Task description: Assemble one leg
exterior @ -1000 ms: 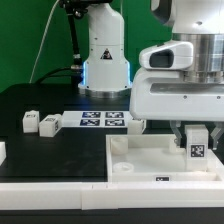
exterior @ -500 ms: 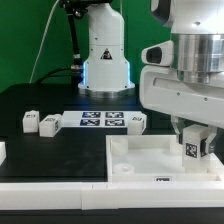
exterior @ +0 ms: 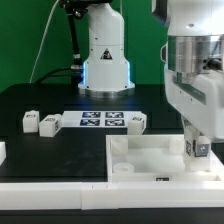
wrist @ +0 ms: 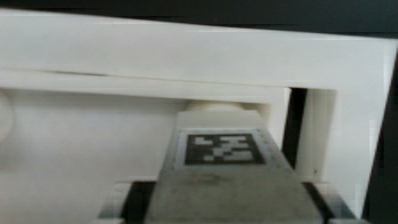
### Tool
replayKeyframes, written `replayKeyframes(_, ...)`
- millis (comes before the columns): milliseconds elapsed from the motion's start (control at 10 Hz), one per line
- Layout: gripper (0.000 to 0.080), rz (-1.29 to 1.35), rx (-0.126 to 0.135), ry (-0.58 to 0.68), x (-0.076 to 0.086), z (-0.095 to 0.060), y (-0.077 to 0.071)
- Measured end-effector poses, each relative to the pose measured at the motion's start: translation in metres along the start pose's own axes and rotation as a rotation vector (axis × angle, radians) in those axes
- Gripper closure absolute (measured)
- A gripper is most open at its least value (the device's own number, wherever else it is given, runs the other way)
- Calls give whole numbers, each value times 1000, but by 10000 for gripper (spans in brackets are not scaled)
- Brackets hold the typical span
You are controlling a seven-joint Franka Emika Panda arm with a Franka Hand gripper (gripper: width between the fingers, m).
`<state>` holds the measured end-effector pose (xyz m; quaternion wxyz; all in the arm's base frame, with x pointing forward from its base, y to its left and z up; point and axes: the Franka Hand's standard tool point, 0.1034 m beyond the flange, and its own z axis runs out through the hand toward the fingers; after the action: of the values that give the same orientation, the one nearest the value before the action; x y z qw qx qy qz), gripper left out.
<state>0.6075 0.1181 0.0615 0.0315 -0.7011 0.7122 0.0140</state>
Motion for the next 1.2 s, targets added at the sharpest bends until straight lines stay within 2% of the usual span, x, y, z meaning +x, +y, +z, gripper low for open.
replayKeyframes(200,509,239,-4,-24,0,0,0)
replayKeyframes(400,509,363,-1,-20,4,-1,-1)
replayKeyframes(700,505,337,2,-18,5,0,-1)
replayKeyframes(800,298,337,2,-18,5,0,-1)
replayKeyframes(900,298,333,2,-18,5,0,-1)
replayKeyframes(1000,179,330,2,-18,5,0,-1)
replayKeyframes(1200,152,328,1,-17,4,0,-1)
